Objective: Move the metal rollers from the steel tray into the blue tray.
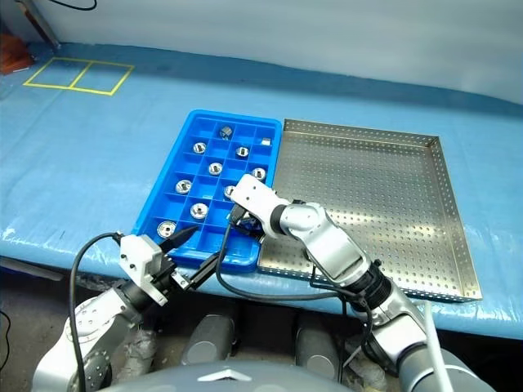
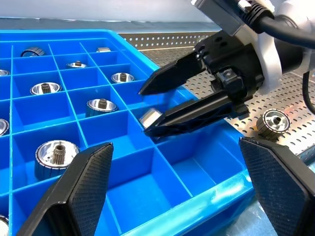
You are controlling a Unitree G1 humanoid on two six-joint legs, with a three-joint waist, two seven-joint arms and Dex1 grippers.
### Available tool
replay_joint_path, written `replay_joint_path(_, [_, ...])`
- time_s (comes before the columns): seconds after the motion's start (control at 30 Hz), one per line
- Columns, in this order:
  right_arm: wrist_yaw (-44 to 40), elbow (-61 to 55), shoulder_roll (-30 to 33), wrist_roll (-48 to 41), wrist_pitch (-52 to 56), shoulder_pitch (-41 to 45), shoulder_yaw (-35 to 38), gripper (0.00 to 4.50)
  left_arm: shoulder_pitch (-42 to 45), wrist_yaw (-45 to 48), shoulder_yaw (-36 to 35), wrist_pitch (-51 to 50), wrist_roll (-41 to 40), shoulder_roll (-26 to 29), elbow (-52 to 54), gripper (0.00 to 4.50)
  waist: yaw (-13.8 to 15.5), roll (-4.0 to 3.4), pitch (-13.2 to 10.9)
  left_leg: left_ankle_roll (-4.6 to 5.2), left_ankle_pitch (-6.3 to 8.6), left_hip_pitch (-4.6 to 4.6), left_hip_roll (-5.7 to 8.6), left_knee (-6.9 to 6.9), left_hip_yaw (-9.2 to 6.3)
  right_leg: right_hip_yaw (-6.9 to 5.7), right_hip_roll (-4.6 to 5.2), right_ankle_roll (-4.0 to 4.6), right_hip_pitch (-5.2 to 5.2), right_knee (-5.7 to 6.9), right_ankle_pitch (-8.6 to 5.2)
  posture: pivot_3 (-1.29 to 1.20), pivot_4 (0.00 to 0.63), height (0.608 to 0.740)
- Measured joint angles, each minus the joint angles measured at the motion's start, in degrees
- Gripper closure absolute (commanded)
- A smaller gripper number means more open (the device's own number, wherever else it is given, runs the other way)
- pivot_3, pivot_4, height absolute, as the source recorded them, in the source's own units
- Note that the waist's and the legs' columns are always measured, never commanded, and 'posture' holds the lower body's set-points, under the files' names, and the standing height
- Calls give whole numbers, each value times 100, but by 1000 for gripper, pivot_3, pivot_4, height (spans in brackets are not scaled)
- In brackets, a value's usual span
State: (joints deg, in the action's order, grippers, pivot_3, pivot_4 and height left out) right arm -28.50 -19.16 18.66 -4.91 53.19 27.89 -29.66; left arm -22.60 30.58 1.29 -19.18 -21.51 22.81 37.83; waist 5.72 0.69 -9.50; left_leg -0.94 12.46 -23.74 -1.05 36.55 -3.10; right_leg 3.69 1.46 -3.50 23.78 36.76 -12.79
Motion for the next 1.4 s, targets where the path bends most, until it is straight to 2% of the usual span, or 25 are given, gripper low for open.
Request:
replay_joint_path(0.27, [627,-1047,177,1,715,-740,1480,372,472,296,205,-42,-6,56,-235,0,-97,1,-1,-1,1,-5,-1,3,4,1,0,-1,3,-1,0,161,150,740])
replay_joint_path(0.4, [777,-1667,240,-75,1376,-1288,1907,372,650,389,330,-90,-8,71,-378,0,-202,1,-1,-1,1,-5,-3,-7,4,2,-3,3,8,1,-2,131,150,740])
replay_joint_path(0.57, [835,-2423,270,-312,2157,-1825,2058,372,908,453,404,-195,-16,85,-429,0,-396,0,-2,-1,1,0,-7,-3,5,3,-6,2,5,5,-2,100,150,740])
replay_joint_path(0.63, [852,-2636,272,-393,2384,-1912,2102,6,964,476,437,-235,-28,89,-441,0,-448,0,-2,-1,1,0,-8,4,6,3,-6,2,4,7,-2,93,150,740])
replay_joint_path(0.73, [897,-2851,283,-501,2616,-2006,2121,6,994,515,486,-293,-104,92,-489,0,-493,0,-2,-1,1,0,-8,10,5,3,-6,1,2,7,-2,82,150,740])
replay_joint_path(1.2, [1154,-2649,375,-651,2671,-2446,1921,6,1072,524,505,-323,-119,80,-582,0,-506,2,-1,0,1,1,-8,13,5,3,-6,0,0,7,-1,111,150,740])
replay_joint_path(1.4, [1243,-2501,329,-719,2606,-2425,1776,1964,1043,441,506,-323,-118,45,-582,0,-496,5,1,0,2,-2,-8,12,3,2,-6,0,1,6,-1,124,150,740])
